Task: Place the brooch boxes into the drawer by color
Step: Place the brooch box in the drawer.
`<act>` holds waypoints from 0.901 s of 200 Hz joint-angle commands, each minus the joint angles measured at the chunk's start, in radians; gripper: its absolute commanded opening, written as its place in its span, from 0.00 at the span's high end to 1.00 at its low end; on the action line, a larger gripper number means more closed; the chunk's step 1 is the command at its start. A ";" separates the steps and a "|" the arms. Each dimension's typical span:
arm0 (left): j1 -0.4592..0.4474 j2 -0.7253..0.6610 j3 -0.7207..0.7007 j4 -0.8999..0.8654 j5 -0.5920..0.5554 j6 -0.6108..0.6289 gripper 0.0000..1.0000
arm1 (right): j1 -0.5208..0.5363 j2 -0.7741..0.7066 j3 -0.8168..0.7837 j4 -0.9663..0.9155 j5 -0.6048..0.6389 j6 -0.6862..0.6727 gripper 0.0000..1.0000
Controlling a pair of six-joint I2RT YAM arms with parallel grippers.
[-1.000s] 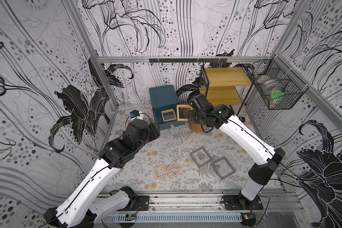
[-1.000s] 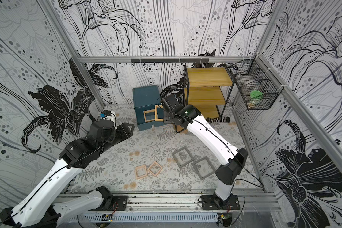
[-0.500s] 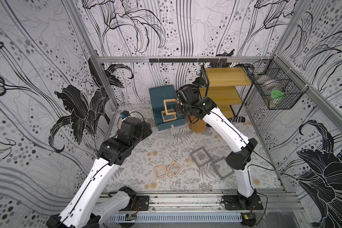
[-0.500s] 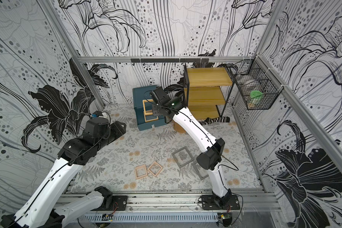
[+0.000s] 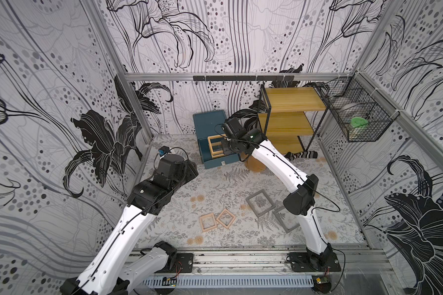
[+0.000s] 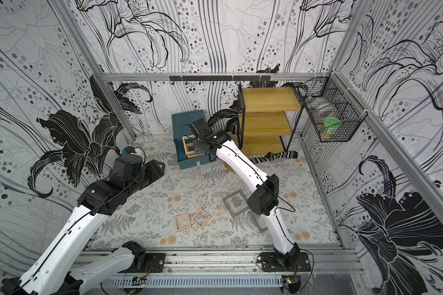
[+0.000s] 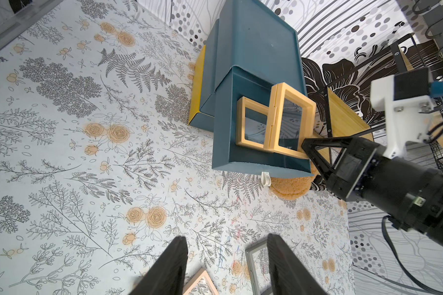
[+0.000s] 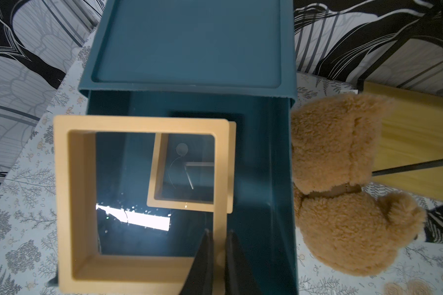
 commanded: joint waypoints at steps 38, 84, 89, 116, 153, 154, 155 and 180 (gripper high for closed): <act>0.008 -0.028 -0.025 0.025 0.004 0.061 0.45 | -0.014 0.053 0.037 0.034 -0.007 -0.030 1.00; 0.008 -0.030 -0.028 0.021 0.007 0.060 0.45 | -0.017 0.093 0.056 0.027 -0.014 -0.031 1.00; 0.008 -0.030 -0.028 0.021 0.007 0.061 0.45 | -0.017 0.095 0.057 0.028 -0.014 -0.028 1.00; 0.009 -0.031 -0.028 0.021 0.008 0.062 0.45 | -0.017 0.104 0.060 0.031 -0.015 -0.020 1.00; 0.007 -0.028 -0.027 0.024 0.013 0.061 0.45 | -0.018 0.119 0.076 0.024 0.001 -0.011 1.00; 0.008 -0.029 -0.027 0.025 0.013 0.061 0.45 | -0.018 0.120 0.076 0.023 0.001 -0.011 1.00; 0.008 -0.029 -0.027 0.024 0.013 0.060 0.45 | -0.019 0.121 0.077 0.024 0.001 -0.011 1.00; 0.008 -0.028 -0.030 0.027 0.018 0.058 0.45 | -0.026 0.134 0.086 0.009 0.010 0.003 1.00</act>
